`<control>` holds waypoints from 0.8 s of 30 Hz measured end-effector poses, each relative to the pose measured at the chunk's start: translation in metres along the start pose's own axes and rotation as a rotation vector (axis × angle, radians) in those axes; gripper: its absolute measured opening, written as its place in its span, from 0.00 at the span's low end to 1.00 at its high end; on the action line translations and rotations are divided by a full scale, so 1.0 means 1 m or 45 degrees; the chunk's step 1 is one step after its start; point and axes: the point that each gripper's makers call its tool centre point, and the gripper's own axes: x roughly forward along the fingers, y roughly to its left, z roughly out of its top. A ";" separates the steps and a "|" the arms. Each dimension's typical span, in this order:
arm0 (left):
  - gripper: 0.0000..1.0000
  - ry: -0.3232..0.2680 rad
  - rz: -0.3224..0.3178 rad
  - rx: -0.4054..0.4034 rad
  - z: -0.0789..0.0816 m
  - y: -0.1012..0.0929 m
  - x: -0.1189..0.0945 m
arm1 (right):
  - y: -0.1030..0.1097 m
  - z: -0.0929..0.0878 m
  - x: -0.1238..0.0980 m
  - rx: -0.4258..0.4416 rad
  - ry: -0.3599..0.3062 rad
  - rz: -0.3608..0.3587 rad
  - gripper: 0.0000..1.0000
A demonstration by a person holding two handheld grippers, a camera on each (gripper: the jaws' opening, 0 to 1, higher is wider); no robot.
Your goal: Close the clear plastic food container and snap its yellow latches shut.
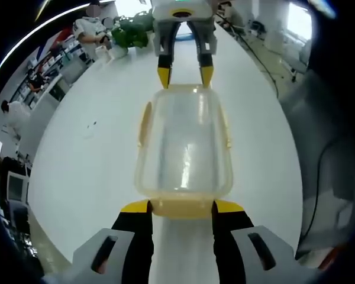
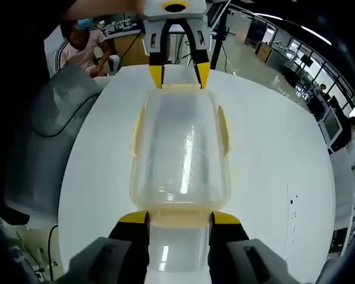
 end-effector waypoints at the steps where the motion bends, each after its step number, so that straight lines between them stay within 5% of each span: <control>1: 0.36 0.002 0.002 0.000 0.001 0.000 0.000 | 0.000 0.000 0.000 0.000 -0.002 -0.001 0.36; 24: 0.36 0.056 -0.004 0.039 0.033 0.009 0.016 | -0.001 -0.033 -0.014 0.031 -0.038 -0.015 0.36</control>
